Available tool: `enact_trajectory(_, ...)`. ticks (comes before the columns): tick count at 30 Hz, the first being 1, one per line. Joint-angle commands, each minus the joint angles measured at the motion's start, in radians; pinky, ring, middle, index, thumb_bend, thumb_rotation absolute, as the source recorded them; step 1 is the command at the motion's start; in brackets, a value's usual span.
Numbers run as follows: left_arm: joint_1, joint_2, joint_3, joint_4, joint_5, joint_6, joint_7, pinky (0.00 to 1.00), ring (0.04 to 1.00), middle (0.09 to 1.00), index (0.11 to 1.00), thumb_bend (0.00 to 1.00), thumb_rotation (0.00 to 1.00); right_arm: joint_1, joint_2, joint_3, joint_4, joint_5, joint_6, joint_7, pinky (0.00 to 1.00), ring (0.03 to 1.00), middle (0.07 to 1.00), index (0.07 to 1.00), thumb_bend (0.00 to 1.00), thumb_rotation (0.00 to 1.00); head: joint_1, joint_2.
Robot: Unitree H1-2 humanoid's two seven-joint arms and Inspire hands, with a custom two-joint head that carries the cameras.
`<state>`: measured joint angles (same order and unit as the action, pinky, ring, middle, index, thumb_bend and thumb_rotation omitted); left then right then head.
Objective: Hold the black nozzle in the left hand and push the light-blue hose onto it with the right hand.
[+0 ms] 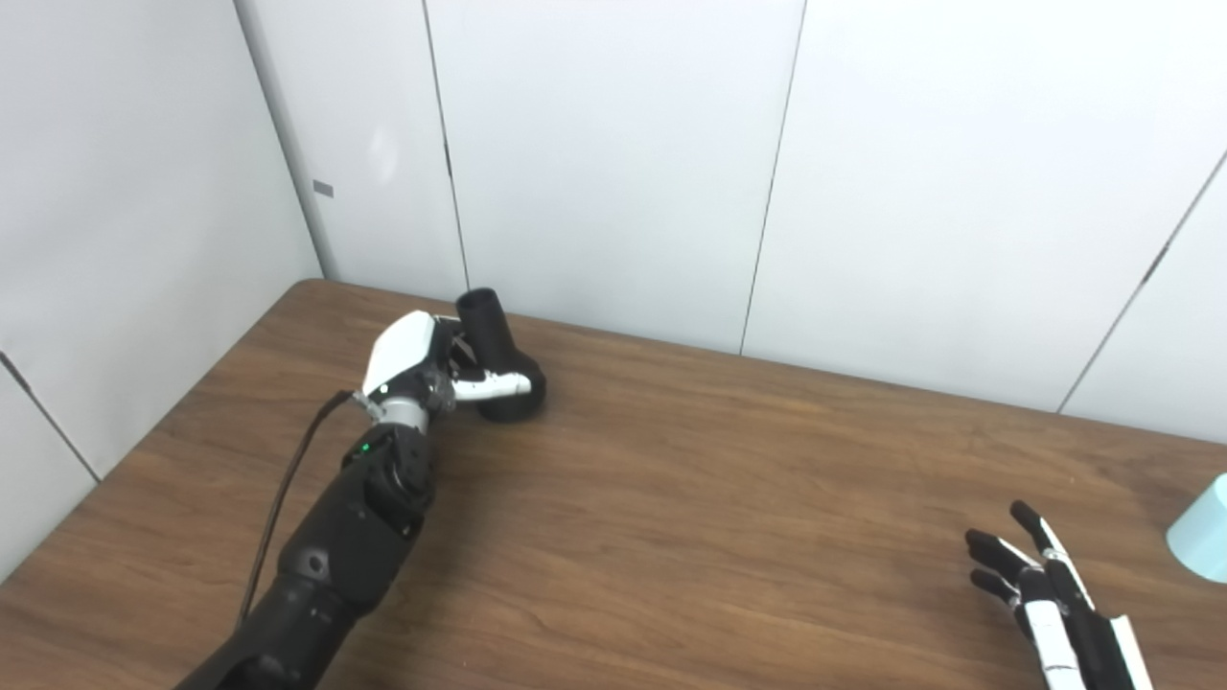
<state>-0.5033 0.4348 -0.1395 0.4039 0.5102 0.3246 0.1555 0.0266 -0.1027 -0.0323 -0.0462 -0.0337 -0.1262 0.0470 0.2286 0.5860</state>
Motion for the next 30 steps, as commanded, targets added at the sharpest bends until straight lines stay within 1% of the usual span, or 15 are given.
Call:
enact_trajectory(1, -0.004, 0.007, -0.009, -0.056, 0.027, 0.027, -0.017, 0.28, 0.358, 0.435, 0.507, 0.52, 0.0, 0.068, 0.0, 0.005, 0.062, -0.002, -0.009, -0.001, 0.76, 0.808, 0.776, 0.921, 0.43, 0.9, 0.001, 0.001)
enact_trajectory(3, 0.013, 0.003, -0.019, -0.093, 0.041, 0.03, -0.016, 0.27, 0.351, 0.433, 0.508, 0.52, 0.0, 0.068, 0.004, 0.006, 0.059, -0.008, -0.007, -0.006, 0.76, 0.802, 0.77, 0.918, 0.44, 0.9, -0.005, 0.001)
enact_trajectory(4, 0.018, 0.001, -0.021, -0.102, 0.047, 0.027, -0.012, 0.22, 0.294, 0.409, 0.509, 0.52, 0.0, 0.069, 0.005, 0.007, 0.057, -0.011, -0.006, -0.008, 0.76, 0.803, 0.774, 0.919, 0.44, 0.92, -0.005, 0.001)
enact_trajectory(7, 0.052, -0.01, -0.036, -0.179, 0.073, 0.045, -0.024, 0.18, 0.253, 0.46, 0.491, 0.52, 0.0, 0.068, 0.008, 0.006, 0.059, -0.004, -0.01, -0.006, 0.77, 0.804, 0.774, 0.921, 0.44, 0.92, -0.007, 0.003)
enact_trajectory(9, 0.073, -0.014, -0.052, -0.228, 0.093, 0.055, -0.034, 0.17, 0.244, 0.471, 0.488, 0.53, 0.0, 0.068, 0.01, 0.007, 0.057, -0.007, -0.006, -0.007, 0.77, 0.805, 0.776, 0.921, 0.44, 0.92, -0.011, 0.005)
enact_trajectory(11, 0.089, -0.015, -0.064, -0.266, 0.111, 0.06, -0.048, 0.2, 0.28, 0.42, 0.516, 0.52, 0.0, 0.067, 0.011, 0.008, 0.055, -0.015, -0.001, -0.01, 0.76, 0.803, 0.775, 0.921, 0.45, 0.9, -0.021, 0.007)
enact_trajectory(13, 0.102, -0.018, -0.074, -0.298, 0.122, 0.061, -0.061, 0.18, 0.253, 0.461, 0.494, 0.52, 0.0, 0.066, 0.012, 0.009, 0.056, -0.02, 0.001, -0.012, 0.77, 0.803, 0.772, 0.92, 0.44, 0.87, -0.023, 0.007)
enact_trajectory(16, 0.124, -0.024, -0.09, -0.35, 0.152, 0.061, -0.076, 0.14, 0.203, 0.471, 0.487, 0.53, 0.0, 0.068, 0.018, 0.008, 0.044, -0.018, 0.015, -0.012, 0.77, 0.803, 0.773, 0.921, 0.43, 0.84, -0.034, 0.011)
enact_trajectory(18, 0.136, -0.028, -0.105, -0.381, 0.179, 0.063, -0.09, 0.15, 0.219, 0.473, 0.486, 0.53, 0.0, 0.068, 0.02, 0.008, 0.044, -0.017, 0.015, -0.011, 0.77, 0.802, 0.775, 0.922, 0.44, 0.83, -0.039, 0.012)
enact_trajectory(19, 0.142, -0.032, -0.111, -0.397, 0.189, 0.063, -0.096, 0.19, 0.252, 0.439, 0.504, 0.52, 0.0, 0.068, 0.021, 0.009, 0.044, -0.02, 0.014, -0.012, 0.76, 0.801, 0.776, 0.92, 0.45, 0.84, -0.039, 0.012)
enact_trajectory(20, 0.147, -0.037, -0.115, -0.412, 0.196, 0.065, -0.103, 0.19, 0.254, 0.46, 0.493, 0.52, 0.0, 0.067, 0.022, 0.01, 0.046, -0.022, 0.014, -0.013, 0.76, 0.799, 0.776, 0.915, 0.45, 0.84, -0.051, 0.015)
enact_trajectory(25, 0.176, -0.066, -0.149, -0.487, 0.251, 0.086, -0.152, 0.14, 0.197, 0.472, 0.486, 0.53, 0.0, 0.06, 0.028, 0.015, 0.055, -0.034, 0.016, -0.017, 0.77, 0.803, 0.778, 0.913, 0.47, 0.86, -0.078, 0.02)
enact_trajectory(28, 0.193, -0.084, -0.173, -0.519, 0.28, 0.091, -0.181, 0.19, 0.256, 0.474, 0.486, 0.53, 0.0, 0.057, 0.038, 0.016, 0.054, -0.034, 0.022, -0.021, 0.77, 0.801, 0.776, 0.916, 0.48, 0.85, -0.093, 0.022)
enact_trajectory(29, 0.199, -0.089, -0.179, -0.526, 0.286, 0.089, -0.187, 0.23, 0.298, 0.432, 0.505, 0.52, 0.0, 0.056, 0.041, 0.017, 0.055, -0.036, 0.022, -0.023, 0.77, 0.799, 0.772, 0.918, 0.48, 0.84, -0.103, 0.025)
enact_trajectory(30, 0.205, -0.093, -0.188, -0.532, 0.295, 0.086, -0.195, 0.25, 0.317, 0.418, 0.512, 0.52, 0.0, 0.054, 0.045, 0.019, 0.055, -0.04, 0.023, -0.026, 0.77, 0.797, 0.769, 0.919, 0.47, 0.84, -0.113, 0.026)
